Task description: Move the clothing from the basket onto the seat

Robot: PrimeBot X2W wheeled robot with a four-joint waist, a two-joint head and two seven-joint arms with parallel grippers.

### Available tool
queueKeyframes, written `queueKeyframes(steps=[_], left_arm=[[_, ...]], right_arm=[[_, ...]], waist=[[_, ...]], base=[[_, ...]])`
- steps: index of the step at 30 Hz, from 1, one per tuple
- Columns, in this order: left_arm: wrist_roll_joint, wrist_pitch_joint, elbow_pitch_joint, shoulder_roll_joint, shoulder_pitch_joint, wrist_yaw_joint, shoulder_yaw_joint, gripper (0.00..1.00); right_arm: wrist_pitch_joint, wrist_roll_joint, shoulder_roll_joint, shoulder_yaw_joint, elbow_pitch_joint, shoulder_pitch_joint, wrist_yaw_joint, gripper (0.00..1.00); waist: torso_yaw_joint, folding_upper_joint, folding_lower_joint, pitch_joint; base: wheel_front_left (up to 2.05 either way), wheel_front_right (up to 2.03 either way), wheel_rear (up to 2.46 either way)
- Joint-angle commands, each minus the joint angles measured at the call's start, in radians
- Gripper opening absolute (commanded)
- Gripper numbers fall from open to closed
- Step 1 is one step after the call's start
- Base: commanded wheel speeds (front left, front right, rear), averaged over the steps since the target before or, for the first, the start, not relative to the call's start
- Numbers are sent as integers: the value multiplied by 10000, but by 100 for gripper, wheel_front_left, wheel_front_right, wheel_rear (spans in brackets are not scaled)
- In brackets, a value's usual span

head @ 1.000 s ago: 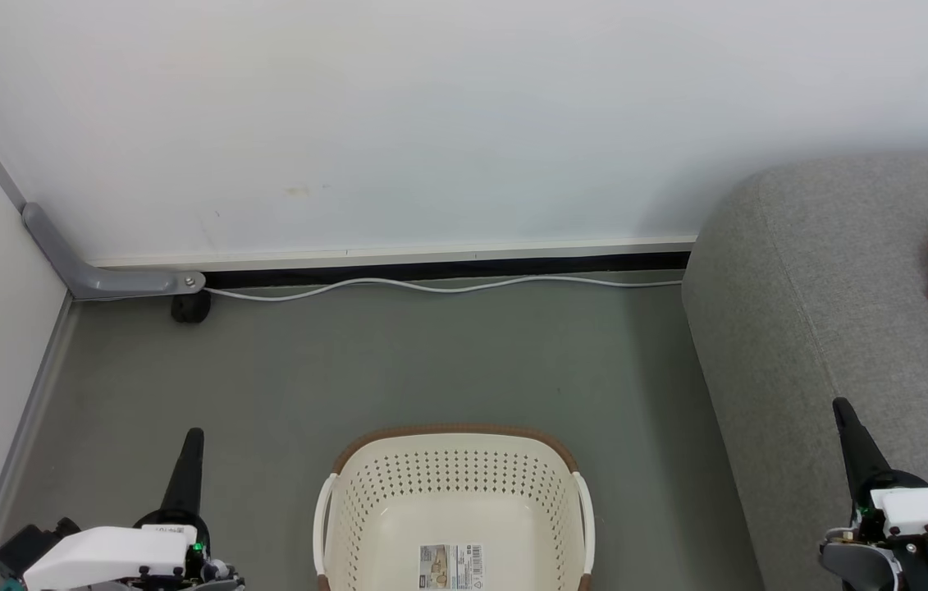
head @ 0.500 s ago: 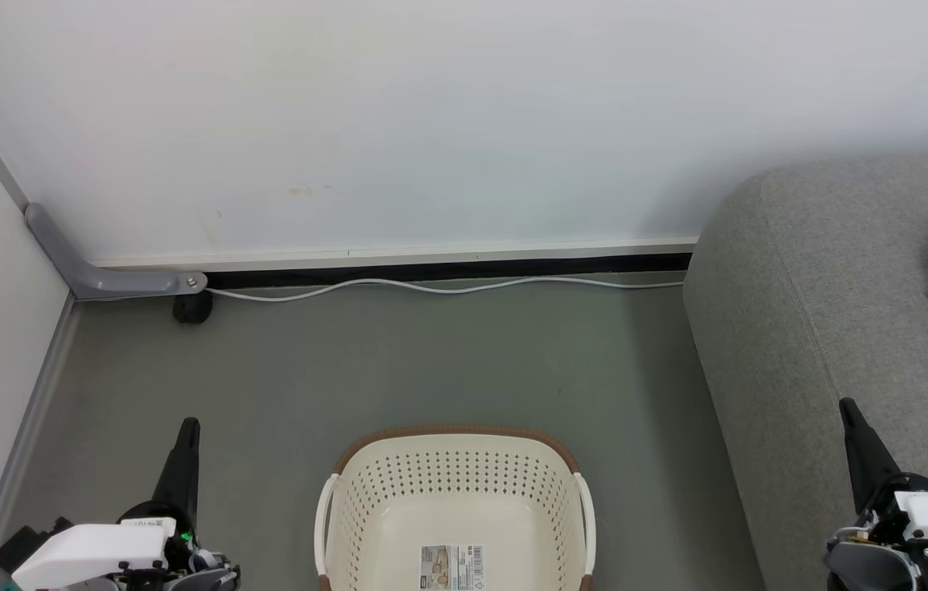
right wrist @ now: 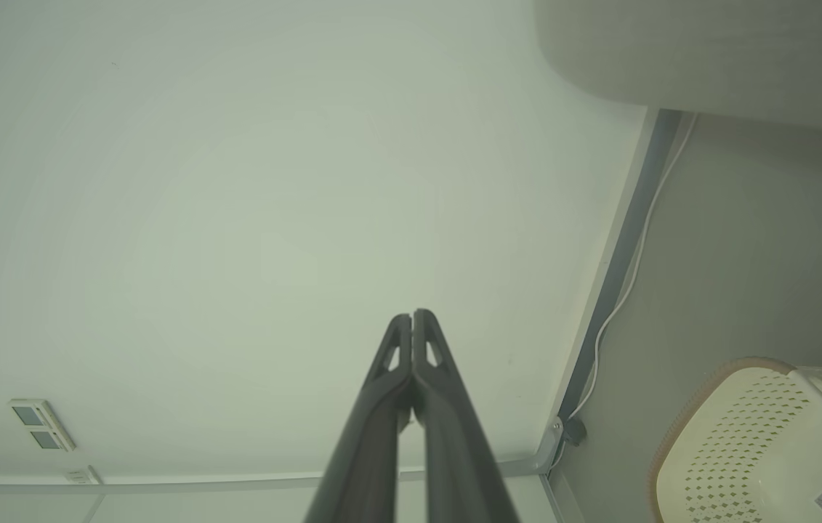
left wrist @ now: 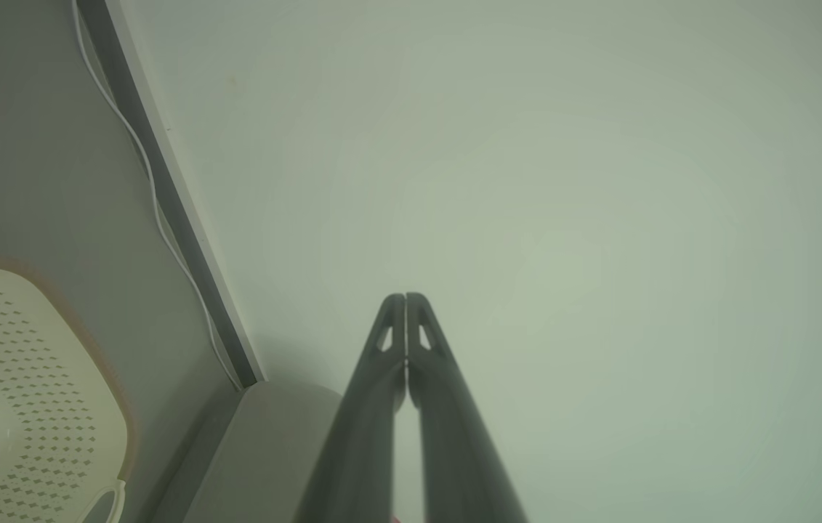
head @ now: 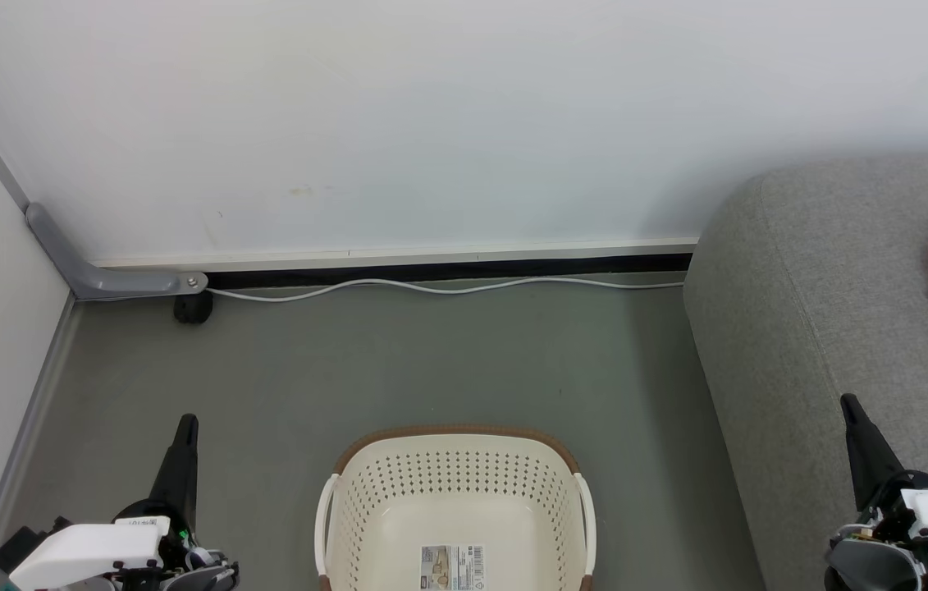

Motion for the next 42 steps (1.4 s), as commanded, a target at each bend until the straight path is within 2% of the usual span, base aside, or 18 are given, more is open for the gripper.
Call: queueKeyframes(steps=[1, 42], left_arm=[[-37, 65, -290, 183, -582, -82, 332, 0], [-38, 65, -292, 183, -582, -82, 331, 0]], right_arm=[[77, 112, -99, 160, -316, -161, 44, 0], [75, 114, -99, 162, -316, -160, 44, 0]], waist=[[0, 0, 0, 0], [0, 0, 0, 0]], base=[[0, 0, 0], [0, 0, 0]])
